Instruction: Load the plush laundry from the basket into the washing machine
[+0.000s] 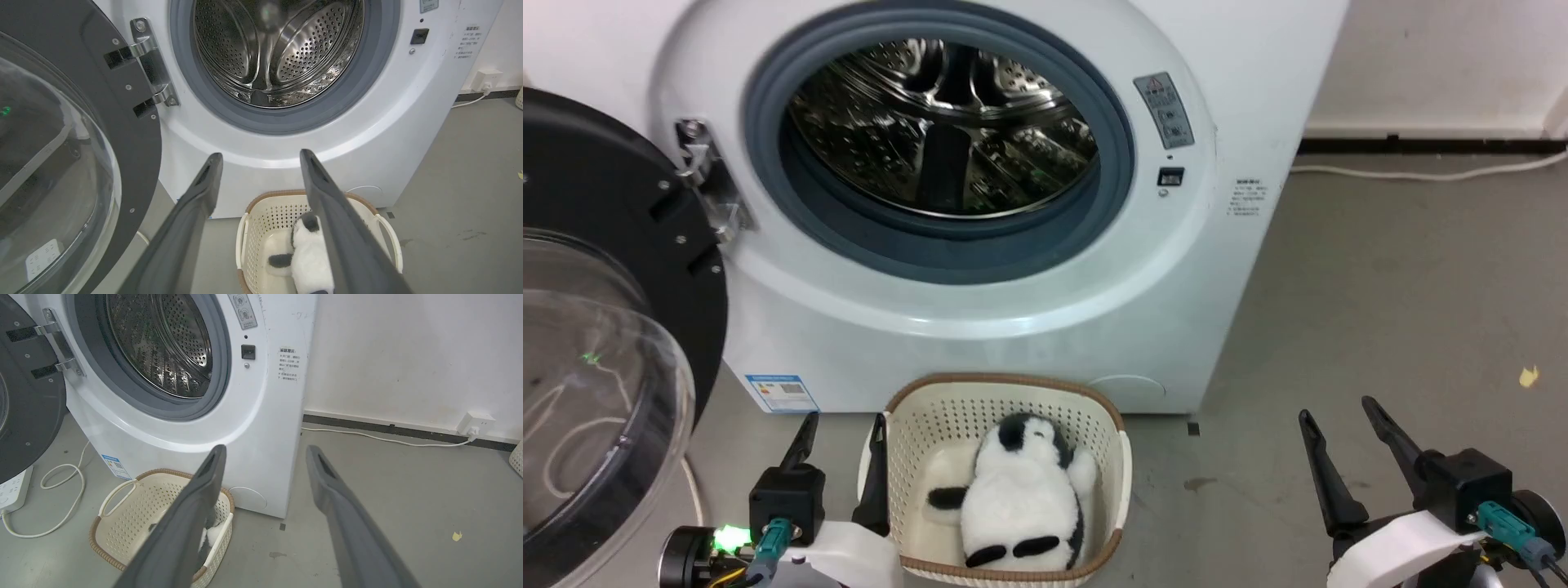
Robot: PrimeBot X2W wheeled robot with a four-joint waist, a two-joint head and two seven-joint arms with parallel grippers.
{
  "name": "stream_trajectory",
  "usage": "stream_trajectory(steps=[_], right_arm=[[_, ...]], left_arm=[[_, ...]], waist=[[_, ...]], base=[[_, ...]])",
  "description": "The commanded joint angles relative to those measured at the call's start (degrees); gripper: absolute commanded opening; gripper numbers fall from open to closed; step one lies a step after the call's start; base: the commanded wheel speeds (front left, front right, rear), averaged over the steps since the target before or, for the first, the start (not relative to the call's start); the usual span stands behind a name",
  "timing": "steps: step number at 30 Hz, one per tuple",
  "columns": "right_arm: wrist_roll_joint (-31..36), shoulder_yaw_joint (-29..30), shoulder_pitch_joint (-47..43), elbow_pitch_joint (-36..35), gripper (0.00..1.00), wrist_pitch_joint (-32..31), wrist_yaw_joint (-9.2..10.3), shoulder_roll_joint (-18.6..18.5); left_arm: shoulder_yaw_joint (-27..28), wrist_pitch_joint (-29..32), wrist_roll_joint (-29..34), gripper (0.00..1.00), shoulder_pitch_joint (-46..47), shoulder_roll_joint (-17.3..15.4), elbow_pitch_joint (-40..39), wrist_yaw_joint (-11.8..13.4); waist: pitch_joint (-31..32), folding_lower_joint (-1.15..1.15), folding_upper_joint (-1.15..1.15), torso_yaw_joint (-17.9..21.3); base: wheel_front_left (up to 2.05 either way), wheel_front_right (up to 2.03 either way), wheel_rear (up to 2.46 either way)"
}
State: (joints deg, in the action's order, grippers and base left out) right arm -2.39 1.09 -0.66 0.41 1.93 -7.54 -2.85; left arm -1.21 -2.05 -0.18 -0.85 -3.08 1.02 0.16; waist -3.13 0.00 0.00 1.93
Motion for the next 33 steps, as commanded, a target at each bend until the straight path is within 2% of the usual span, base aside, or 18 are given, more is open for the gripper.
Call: stream_trajectory(steps=[1, 15, 33], right_arm=[[-0.6, 0.1, 0.9, 0.0, 1.0, 0.6, 0.01, 0.0], [-3.4, -0.4, 3.1, -1.4, 1.0, 2.4, 0.02, 0.0], [-6.2, -0.9, 5.0, -2.3, 1.0, 4.6, 0.02, 0.0]], left_arm=[[-0.2, -0.5, -0.3, 1.0, 1.2, -0.4, 0.3, -0.3], [-1.2, -2.3, -0.6, 1.0, 4.7, -2.6, 4.8, -1.6], [-2.6, -0.8, -3.4, 1.0, 11.1, -6.2, 16.0, -3.1]], waist=[[-0.7, 0.0, 0.0, 0.5], [-7.5, 0.0, 0.0, 4.6], [-14.3, 0.0, 0.0, 9.5]], base=[[0.0, 0.0, 0.0], [0.0, 0.0, 0.0], [0.0, 0.0, 0.0]])
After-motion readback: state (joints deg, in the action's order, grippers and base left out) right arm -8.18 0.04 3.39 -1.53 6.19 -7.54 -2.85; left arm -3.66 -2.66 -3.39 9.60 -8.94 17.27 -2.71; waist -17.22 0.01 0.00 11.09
